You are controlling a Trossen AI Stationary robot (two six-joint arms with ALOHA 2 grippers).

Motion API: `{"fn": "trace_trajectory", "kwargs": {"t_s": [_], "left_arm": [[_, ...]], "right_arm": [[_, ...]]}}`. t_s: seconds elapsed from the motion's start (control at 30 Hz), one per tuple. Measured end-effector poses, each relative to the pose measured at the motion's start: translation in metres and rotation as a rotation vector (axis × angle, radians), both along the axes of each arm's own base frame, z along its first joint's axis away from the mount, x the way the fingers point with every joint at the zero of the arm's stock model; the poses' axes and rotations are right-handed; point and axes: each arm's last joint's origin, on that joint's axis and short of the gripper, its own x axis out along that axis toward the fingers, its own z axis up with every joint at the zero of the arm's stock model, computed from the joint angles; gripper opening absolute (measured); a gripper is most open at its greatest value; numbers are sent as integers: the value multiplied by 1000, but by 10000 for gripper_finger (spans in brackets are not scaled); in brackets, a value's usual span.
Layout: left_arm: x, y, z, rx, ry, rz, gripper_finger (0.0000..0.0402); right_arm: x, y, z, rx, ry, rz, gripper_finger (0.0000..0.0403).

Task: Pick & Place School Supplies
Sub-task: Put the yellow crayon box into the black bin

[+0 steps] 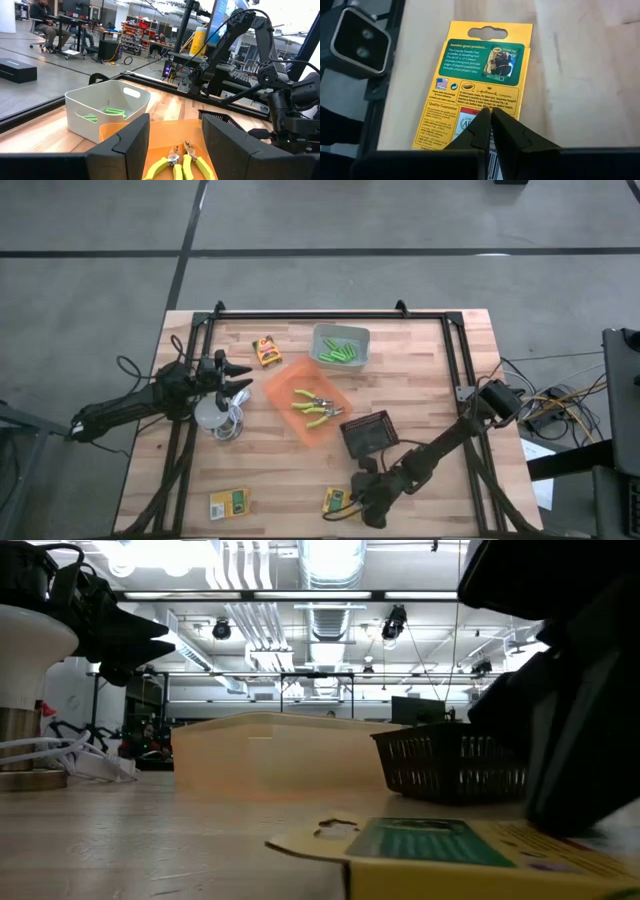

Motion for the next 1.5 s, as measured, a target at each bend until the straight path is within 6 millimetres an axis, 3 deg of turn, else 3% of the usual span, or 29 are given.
{"fn": "trace_trajectory", "kwargs": {"t_s": [0.57,0.7,0.83,1.1,1.3,1.5], "left_arm": [[0,0,0,0,0,1,188],[0,0,0,0,0,0,188],[0,0,0,0,0,0,188],[0,0,0,0,1,0,188],[0,0,0,0,1,0,188],[0,0,0,0,0,0,188]], "right_arm": [[-3,-12,11,-101,-21,-142,18],[-6,-10,24,-167,-79,-153,18],[-8,-8,54,-171,-202,-189,18],[-20,-9,81,-118,-191,-139,18],[-32,-6,77,-154,-105,-86,18],[-34,-3,77,-81,-70,-70,18]]}}
